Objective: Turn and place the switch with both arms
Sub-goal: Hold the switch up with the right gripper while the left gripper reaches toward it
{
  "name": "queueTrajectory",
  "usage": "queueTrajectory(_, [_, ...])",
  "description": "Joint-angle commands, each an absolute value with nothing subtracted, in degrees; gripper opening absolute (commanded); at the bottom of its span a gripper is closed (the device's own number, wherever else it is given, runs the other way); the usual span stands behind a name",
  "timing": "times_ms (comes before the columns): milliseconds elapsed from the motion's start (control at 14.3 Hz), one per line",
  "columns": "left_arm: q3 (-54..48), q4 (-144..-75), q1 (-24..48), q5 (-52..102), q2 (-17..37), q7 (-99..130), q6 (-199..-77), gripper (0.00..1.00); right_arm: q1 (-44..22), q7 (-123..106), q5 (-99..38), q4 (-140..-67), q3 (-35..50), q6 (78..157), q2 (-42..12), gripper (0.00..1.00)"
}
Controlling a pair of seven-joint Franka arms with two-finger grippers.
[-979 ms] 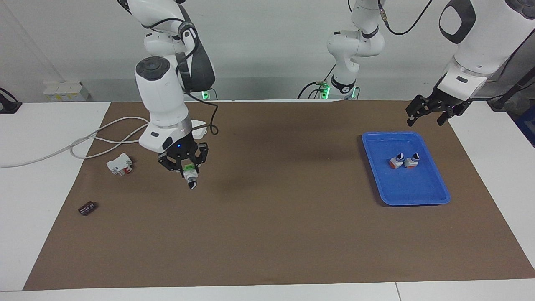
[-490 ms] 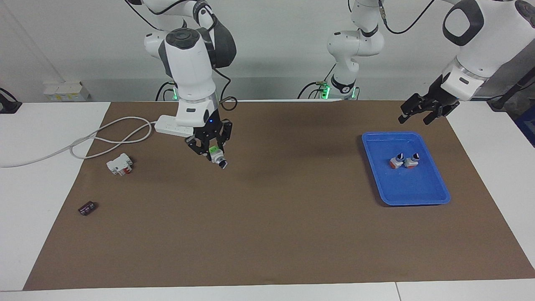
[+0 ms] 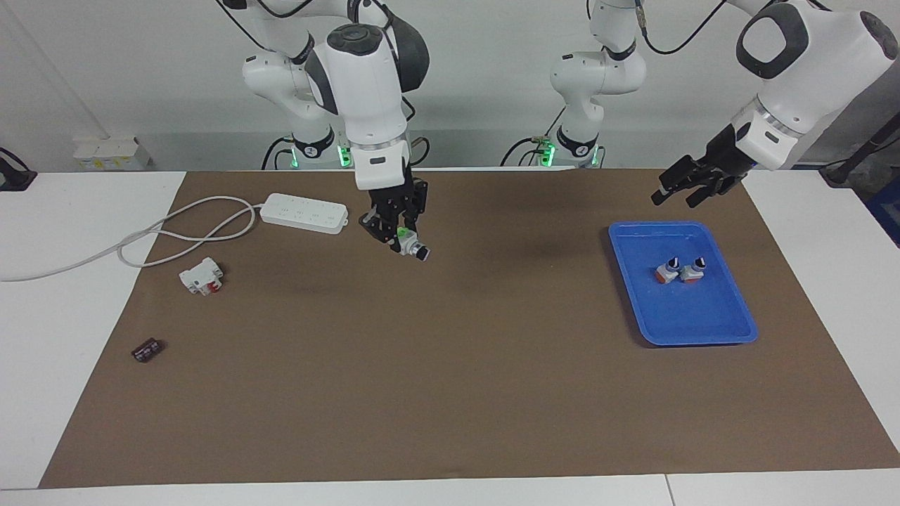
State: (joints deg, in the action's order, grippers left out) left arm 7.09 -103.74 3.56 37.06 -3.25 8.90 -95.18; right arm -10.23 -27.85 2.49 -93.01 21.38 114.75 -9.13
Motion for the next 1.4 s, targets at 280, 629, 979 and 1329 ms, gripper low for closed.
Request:
queueTrajectory(280, [6.7,-108.5,4.0,49.1,-4.7,11.8,-97.2,1.0,-13.3,-33.2,1.5,-91.1,24.4,112.9,-9.4,0.0])
queueTrajectory(629, [1.8,-108.5,5.7,58.5,-4.5,24.5,-101.2,0.85,-14.3,-41.6,0.8,-89.2,24.9,111.6,-10.3,0.0])
queueTrajectory(979, [1.4,-113.5,8.3,67.6,-4.1,25.5,-104.8,0.65,-12.7,-43.4,-8.5,-86.2,24.9,110.5,-11.7,0.0])
queueTrajectory(1329, [1.4,-115.0,10.5,71.0,-3.4,26.6,-107.2,0.53,-12.7,-50.3,-9.0,-85.7,24.9,110.1,-12.0,0.0])
